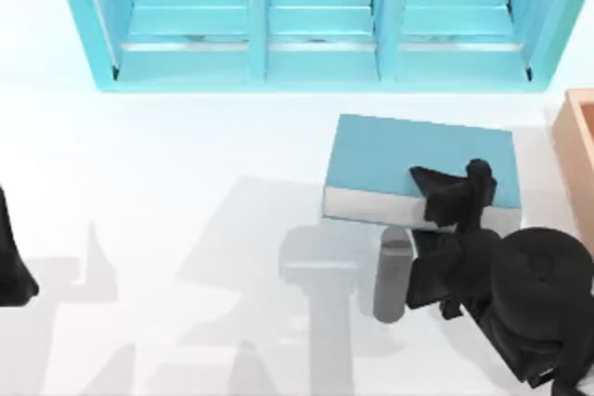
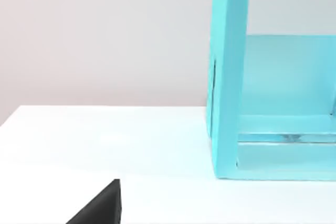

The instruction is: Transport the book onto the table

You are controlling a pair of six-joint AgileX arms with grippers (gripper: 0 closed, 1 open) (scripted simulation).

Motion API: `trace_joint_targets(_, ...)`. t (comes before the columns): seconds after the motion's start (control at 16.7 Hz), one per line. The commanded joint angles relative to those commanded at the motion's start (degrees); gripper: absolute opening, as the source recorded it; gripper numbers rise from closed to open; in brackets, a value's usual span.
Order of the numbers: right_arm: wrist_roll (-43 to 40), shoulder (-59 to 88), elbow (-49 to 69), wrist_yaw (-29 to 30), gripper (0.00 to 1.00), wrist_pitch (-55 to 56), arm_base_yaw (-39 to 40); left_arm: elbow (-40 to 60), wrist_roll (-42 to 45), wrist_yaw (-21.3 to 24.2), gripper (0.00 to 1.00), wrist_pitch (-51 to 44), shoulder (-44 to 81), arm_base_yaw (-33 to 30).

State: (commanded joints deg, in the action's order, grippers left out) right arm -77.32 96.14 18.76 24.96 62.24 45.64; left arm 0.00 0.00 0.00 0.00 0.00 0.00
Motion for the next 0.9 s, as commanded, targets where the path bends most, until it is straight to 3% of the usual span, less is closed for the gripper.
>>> trace_joint_targets(0.36, 0.10, 2.18, -0.69, -0.05, 0.00, 1.60, -0.07, 0.00, 0.00, 0.00, 1.00, 0.00, 0.00, 0.00)
trace_joint_targets(0.9, 0.10, 2.18, -0.69, -0.05, 0.68, 1.60, -0.07, 0.00, 0.00, 0.00, 1.00, 0.00, 0.00, 0.00)
